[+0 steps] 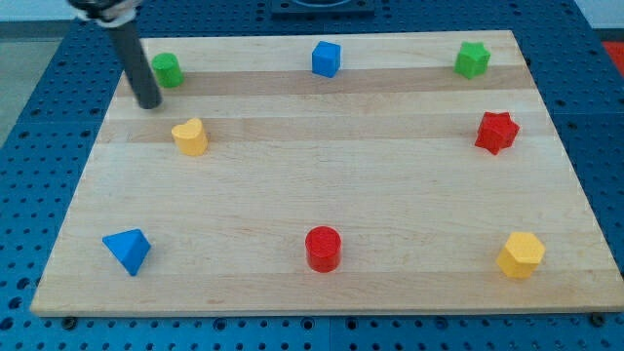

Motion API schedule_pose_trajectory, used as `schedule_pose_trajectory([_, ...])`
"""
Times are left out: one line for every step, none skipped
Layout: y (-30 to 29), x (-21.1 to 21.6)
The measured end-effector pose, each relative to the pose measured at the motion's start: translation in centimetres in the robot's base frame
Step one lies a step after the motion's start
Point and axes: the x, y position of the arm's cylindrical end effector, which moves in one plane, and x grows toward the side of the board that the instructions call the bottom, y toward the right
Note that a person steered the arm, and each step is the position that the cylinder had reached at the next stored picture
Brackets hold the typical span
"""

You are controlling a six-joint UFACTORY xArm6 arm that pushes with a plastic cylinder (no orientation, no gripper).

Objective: Push the yellow heart closer to the blue cube

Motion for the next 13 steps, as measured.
schedule_pose_trajectory([-1.7,6.4])
schedule_pose_trajectory([-1.4,10.2])
schedule_pose_trajectory([1.7,9.1])
schedule_pose_trajectory([5.6,8.0])
schedule_pose_trajectory([8.8,8.0])
schedule_pose_trajectory([11.7,5.5])
schedule_pose_trajectory([13.9,2.4])
schedule_pose_trajectory([15.4,0.7])
schedule_pose_trajectory([14.9,0.9])
schedule_pose_trajectory([13.4,2.9])
schedule_pose_trajectory([14.8,4.7])
schedule_pose_trajectory([16.5,-0.1])
schedule_pose_trajectory([16.9,-0.1])
